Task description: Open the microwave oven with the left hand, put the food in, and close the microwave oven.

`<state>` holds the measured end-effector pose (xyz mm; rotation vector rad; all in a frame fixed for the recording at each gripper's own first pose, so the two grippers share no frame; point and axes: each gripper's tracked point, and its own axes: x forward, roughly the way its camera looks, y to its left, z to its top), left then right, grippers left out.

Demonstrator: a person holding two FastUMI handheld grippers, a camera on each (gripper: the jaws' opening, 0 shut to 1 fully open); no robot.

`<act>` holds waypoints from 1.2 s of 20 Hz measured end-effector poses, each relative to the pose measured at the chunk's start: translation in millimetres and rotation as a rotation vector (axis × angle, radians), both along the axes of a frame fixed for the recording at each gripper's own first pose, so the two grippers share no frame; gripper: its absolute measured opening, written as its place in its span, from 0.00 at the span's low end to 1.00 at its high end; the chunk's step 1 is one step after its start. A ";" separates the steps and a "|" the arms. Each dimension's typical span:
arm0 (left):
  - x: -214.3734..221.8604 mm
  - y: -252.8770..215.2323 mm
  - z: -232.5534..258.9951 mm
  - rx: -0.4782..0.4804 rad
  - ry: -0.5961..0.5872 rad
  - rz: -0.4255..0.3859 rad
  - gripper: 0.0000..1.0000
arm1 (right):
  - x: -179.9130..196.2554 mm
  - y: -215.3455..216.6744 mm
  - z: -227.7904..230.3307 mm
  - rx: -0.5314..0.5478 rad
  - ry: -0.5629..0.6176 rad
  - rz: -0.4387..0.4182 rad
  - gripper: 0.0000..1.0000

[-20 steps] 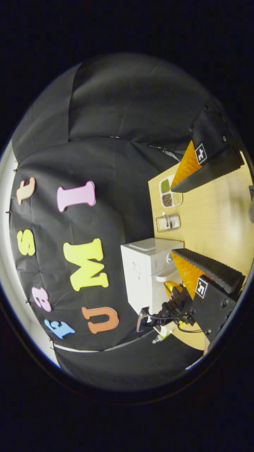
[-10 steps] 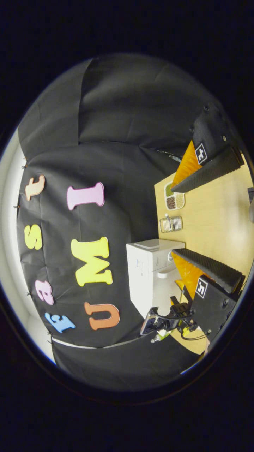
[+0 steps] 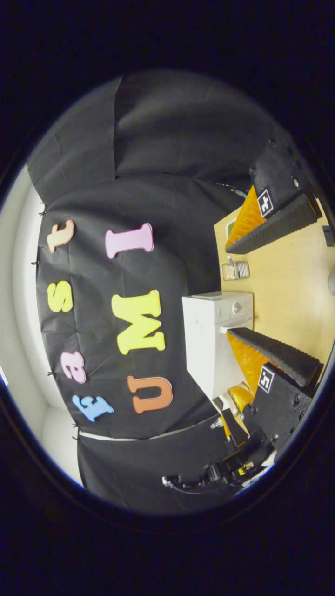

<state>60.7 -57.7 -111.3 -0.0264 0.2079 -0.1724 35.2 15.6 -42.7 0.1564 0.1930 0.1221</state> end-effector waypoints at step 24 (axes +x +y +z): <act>-79.9 98.9 161.5 -0.068 -0.196 0.159 0.95 | -53.8 39.3 110.3 -0.102 -0.227 -0.025 0.92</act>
